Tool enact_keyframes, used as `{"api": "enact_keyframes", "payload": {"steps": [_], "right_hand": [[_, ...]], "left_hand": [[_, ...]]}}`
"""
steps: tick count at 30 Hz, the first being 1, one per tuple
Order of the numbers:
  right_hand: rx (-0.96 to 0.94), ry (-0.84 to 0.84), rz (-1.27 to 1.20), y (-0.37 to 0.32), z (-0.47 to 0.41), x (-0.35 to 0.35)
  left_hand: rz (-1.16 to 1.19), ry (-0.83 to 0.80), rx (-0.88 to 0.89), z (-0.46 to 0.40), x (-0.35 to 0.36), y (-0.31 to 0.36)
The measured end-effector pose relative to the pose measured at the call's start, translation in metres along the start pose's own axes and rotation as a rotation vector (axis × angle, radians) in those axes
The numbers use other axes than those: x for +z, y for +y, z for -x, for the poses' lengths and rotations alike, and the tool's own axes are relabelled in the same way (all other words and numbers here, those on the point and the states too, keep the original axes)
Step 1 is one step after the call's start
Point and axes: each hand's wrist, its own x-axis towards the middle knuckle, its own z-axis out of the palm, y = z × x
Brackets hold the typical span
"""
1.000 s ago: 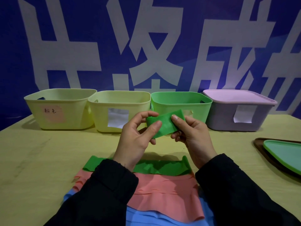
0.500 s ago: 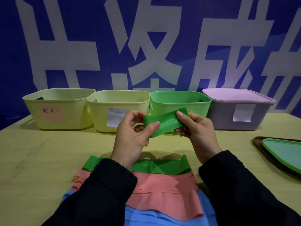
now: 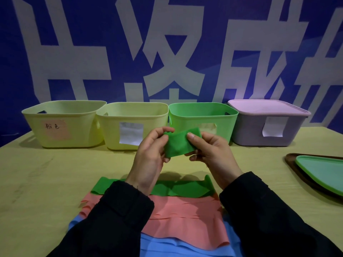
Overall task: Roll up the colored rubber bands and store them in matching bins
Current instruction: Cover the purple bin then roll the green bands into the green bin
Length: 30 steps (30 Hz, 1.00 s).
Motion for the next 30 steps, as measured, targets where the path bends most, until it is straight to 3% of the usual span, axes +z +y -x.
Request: {"api": "enact_keyframes", "payload": {"steps": [10, 30], "right_hand": [[-0.052, 0.030, -0.026, -0.0035, 0.0026, 0.0009], [-0.059, -0.012, 0.003, 0.0018, 0.0015, 0.0033]], "left_hand": [[-0.123, 0.079, 0.102, 0.0000, 0.0002, 0.0052], [-0.099, -0.018, 0.107, 0.0018, 0.0022, -0.0014]]}}
